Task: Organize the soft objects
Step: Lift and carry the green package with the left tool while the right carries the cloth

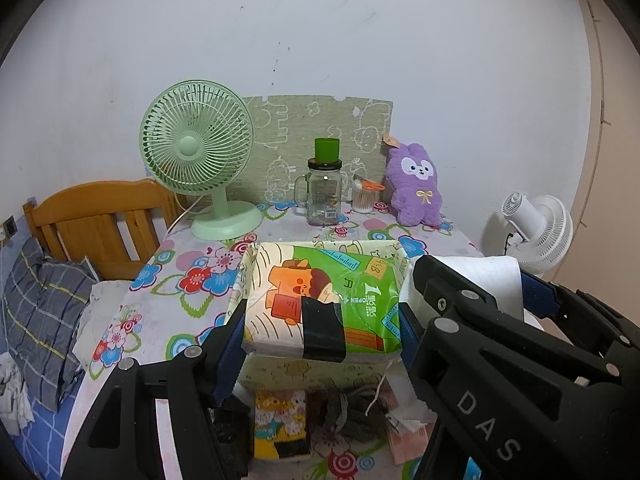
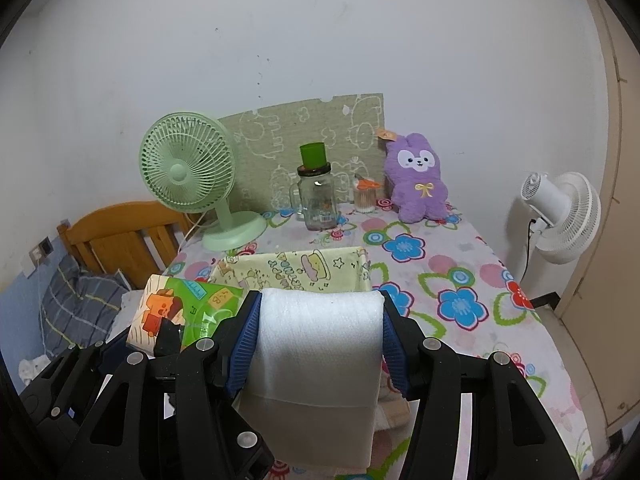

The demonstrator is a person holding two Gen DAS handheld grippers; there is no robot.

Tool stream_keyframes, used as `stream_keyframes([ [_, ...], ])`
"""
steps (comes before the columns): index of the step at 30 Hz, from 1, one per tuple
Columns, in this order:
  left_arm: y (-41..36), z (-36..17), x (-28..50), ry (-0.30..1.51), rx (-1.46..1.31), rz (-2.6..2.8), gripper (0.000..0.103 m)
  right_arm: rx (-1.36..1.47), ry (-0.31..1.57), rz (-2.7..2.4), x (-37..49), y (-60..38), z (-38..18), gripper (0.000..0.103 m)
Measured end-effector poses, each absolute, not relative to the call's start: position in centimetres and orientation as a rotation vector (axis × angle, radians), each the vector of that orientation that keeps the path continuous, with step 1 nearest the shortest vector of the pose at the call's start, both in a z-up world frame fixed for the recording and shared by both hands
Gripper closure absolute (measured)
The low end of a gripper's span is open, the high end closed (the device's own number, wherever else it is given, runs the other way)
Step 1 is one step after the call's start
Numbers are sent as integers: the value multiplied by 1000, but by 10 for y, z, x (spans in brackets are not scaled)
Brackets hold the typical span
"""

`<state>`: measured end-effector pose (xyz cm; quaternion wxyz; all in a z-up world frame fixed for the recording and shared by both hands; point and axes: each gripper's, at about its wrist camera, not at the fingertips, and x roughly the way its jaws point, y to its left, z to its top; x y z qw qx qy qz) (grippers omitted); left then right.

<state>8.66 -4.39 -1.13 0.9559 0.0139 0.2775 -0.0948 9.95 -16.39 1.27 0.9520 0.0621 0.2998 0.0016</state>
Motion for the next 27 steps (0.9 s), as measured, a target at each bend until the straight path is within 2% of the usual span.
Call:
stream_keyframes([
  [27, -42, -33, 184, 633, 13, -156, 32, 136, 649, 1, 202, -161, -17, 45],
])
